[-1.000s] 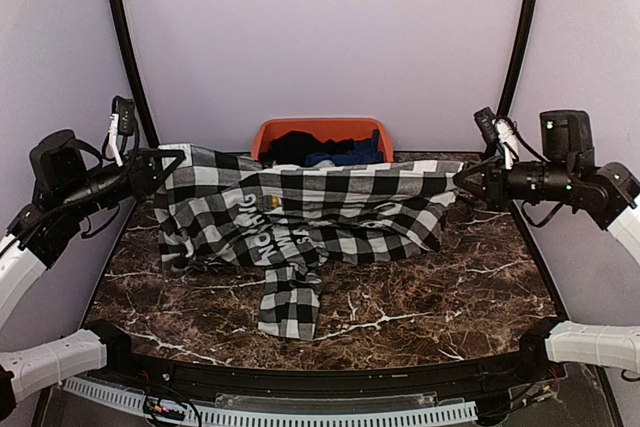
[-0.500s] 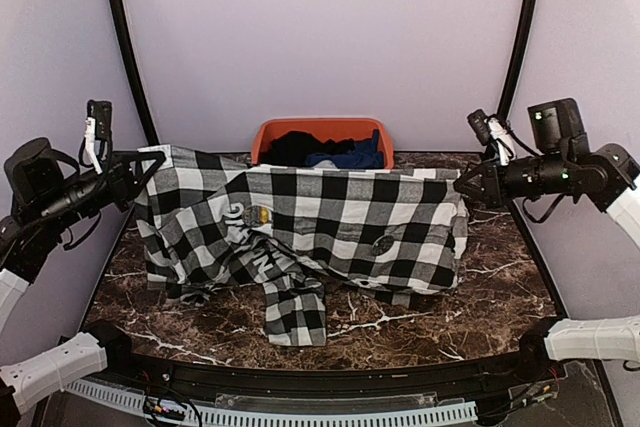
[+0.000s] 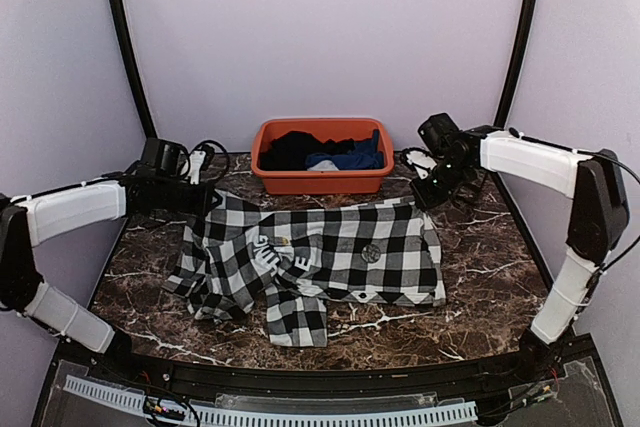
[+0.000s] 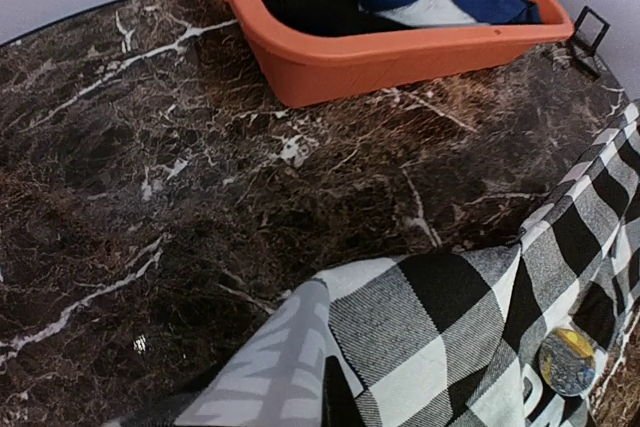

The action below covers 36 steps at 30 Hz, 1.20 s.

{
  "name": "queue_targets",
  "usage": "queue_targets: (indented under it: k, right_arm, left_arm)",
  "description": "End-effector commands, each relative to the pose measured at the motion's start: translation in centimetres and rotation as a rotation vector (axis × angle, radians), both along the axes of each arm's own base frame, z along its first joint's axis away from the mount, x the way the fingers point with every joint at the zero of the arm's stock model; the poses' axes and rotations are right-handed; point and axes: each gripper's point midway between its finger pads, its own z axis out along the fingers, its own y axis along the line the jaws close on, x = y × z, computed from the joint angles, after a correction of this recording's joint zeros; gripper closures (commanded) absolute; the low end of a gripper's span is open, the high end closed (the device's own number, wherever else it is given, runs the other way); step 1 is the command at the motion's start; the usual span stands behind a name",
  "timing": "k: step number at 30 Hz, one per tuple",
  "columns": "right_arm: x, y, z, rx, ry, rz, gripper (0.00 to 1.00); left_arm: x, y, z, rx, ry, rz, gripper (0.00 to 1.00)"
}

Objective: Pin the brooch onto the clothing
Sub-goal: Flatten out the clothing with brooches at the center of the board.

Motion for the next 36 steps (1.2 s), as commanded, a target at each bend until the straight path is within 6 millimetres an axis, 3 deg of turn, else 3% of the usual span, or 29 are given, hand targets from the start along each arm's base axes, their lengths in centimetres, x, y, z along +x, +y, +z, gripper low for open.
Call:
queue_targets:
  k: [1,3,9,14,15,18,20,22,23,26,27,30,31,34,35,36]
  right_arm:
    - [5.6,-0.2,-1.1,-0.136,-0.090,-0.005,1.00]
    - [7.4,-0.3,-2.2,-0.189,-0.097,-0.012,1.00]
    - [11.4,0.0,-2.9,-0.259,-0.172,-0.027,1.00]
    - [13.3,0.8,-4.6,-0.290,-0.209,-0.017,1.00]
    - [13.5,0.9,-4.8,-0.300,-0.215,-0.018,0.98]
    - [13.3,1.3,-4.5,-0.323,-0.229,-0.008,0.79]
    - [12.4,1.9,-3.6,-0.304,-0.236,0.011,0.66]
    - [11.4,2.3,-1.4,-0.275,-0.259,0.021,0.56]
    - [10.6,2.7,-0.4,-0.253,-0.262,0.033,0.52]
    - [7.9,3.6,2.1,-0.211,-0.271,0.069,0.47]
    - [6.7,4.3,2.8,-0.192,-0.278,0.102,0.46]
    - [2.6,6.2,4.2,-0.160,-0.314,0.217,0.45]
    - [1.2,7.1,4.7,-0.136,-0.334,0.272,0.45]
    - [-2.2,9.3,5.4,-0.067,-0.410,0.387,0.47]
    - [-3.1,10.1,5.7,-0.029,-0.429,0.411,0.51]
    - [-3.8,10.8,6.0,0.014,-0.442,0.432,0.56]
  left_arm:
    - [4.5,-0.1,-0.8,0.064,-0.045,0.008,0.99]
    - [6.1,0.0,-1.6,0.102,-0.057,0.021,0.99]
    - [10.3,2.0,-2.7,0.244,-0.140,0.127,0.99]
    - [12.0,2.2,-6.4,0.322,-0.110,0.142,0.99]
    - [12.2,2.3,-7.7,0.347,-0.090,0.141,0.99]
    - [13.0,2.9,-8.3,0.397,-0.063,0.181,0.99]
    - [13.1,3.3,-8.1,0.410,-0.059,0.210,0.95]
    - [12.8,3.9,-7.4,0.420,-0.040,0.243,0.67]
    - [12.9,4.4,-6.4,0.425,-0.050,0.271,0.46]
    - [12.0,5.7,-4.3,0.381,-0.038,0.345,0.15]
    - [11.8,6.0,-2.6,0.352,-0.061,0.358,0.05]
    - [10.6,6.1,0.9,0.301,-0.094,0.363,0.01]
    - [9.8,5.7,2.9,0.262,-0.126,0.344,0.01]
    - [7.0,3.2,6.2,0.146,-0.153,0.235,0.01]
    - [5.6,1.3,5.7,0.130,-0.132,0.166,0.01]
    - [4.7,0.6,5.6,0.131,-0.126,0.137,0.02]
